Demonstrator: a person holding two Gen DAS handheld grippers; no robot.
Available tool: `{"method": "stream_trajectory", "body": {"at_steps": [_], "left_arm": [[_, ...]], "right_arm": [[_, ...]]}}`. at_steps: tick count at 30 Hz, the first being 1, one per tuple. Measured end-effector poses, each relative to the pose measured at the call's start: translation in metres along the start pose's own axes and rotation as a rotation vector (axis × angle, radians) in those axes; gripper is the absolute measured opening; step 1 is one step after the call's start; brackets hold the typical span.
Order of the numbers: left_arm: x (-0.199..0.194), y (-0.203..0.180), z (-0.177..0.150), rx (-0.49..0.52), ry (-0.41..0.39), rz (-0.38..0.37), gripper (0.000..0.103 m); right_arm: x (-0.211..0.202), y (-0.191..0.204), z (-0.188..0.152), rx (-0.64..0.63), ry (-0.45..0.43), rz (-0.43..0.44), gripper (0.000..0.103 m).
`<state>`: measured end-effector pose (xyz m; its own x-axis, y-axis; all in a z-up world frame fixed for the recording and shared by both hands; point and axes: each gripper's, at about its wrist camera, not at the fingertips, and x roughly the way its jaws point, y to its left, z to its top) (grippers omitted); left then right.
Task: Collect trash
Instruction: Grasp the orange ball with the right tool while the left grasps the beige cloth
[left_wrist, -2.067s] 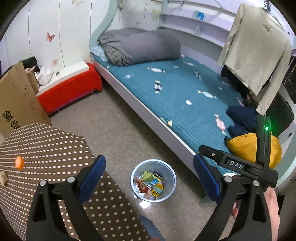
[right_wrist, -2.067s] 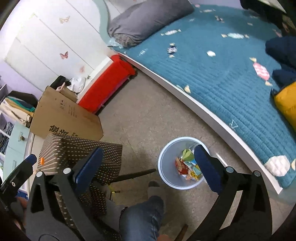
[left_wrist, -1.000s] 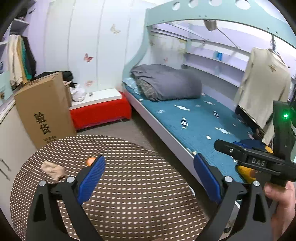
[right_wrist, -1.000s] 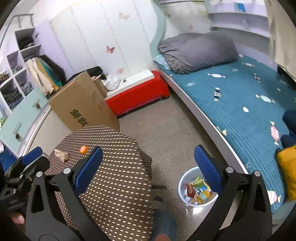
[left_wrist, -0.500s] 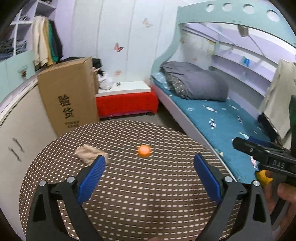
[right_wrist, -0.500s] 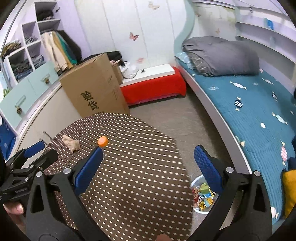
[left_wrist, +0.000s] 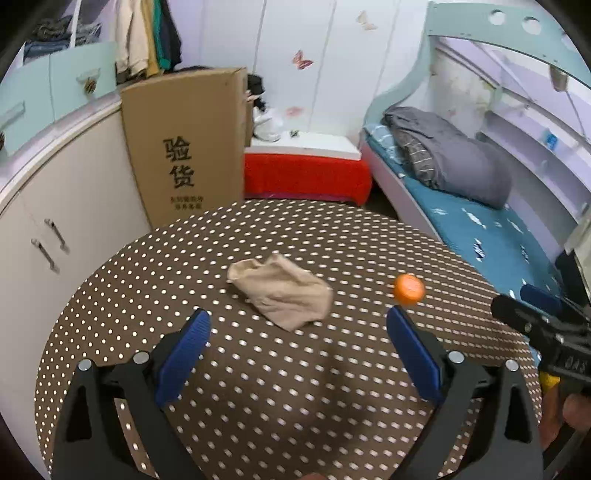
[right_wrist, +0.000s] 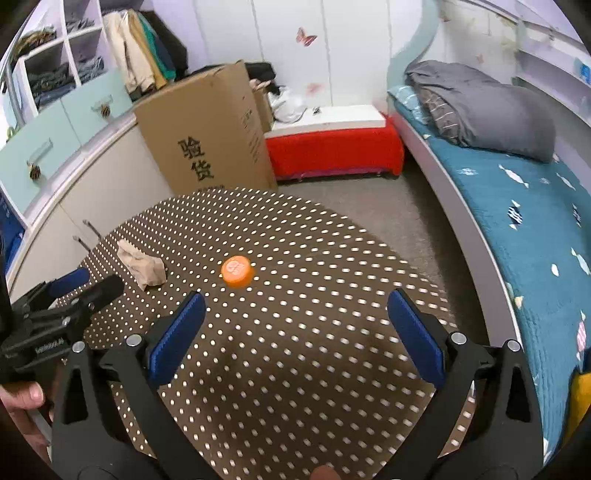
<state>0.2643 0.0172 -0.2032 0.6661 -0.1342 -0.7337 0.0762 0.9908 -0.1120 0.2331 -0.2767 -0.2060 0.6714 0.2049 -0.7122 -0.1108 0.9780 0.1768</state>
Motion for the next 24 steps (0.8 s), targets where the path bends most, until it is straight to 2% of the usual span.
{"method": "stream_trajectory", "body": {"at_steps": [7,11,14,15,16,18,19,20,24], "left_arm": [[0.031,0.013,0.008,0.012,0.041,0.023,0.094],[0.041,0.015,0.014,0.024,0.045,0.005,0.094],[0.051,0.014,0.017,0.048,0.059,0.006,0.094],[0.054,0.014,0.017,0.052,0.068,0.004,0.094],[0.056,0.014,0.017,0.051,0.072,-0.006,0.094],[0.059,0.015,0.016,0.054,0.077,-0.020,0.078],[0.060,0.014,0.014,0.069,0.081,-0.022,0.072],[0.060,0.012,0.014,0.085,0.073,-0.019,0.064],[0.057,0.007,0.008,0.104,0.068,-0.009,0.061]], "right_arm": [[0.034,0.023,0.004,-0.064,0.047,0.034,0.096],[0.050,0.035,0.007,-0.109,0.065,0.032,0.094],[0.062,0.042,0.008,-0.136,0.079,0.035,0.077],[0.068,0.045,0.008,-0.146,0.091,0.036,0.063],[0.072,0.046,0.008,-0.150,0.099,0.035,0.056],[0.075,0.052,0.009,-0.184,0.090,0.025,0.046],[0.075,0.054,0.011,-0.194,0.087,0.024,0.036],[0.075,0.058,0.011,-0.206,0.086,0.028,0.031],[0.073,0.061,0.011,-0.219,0.076,0.033,0.029]]}}
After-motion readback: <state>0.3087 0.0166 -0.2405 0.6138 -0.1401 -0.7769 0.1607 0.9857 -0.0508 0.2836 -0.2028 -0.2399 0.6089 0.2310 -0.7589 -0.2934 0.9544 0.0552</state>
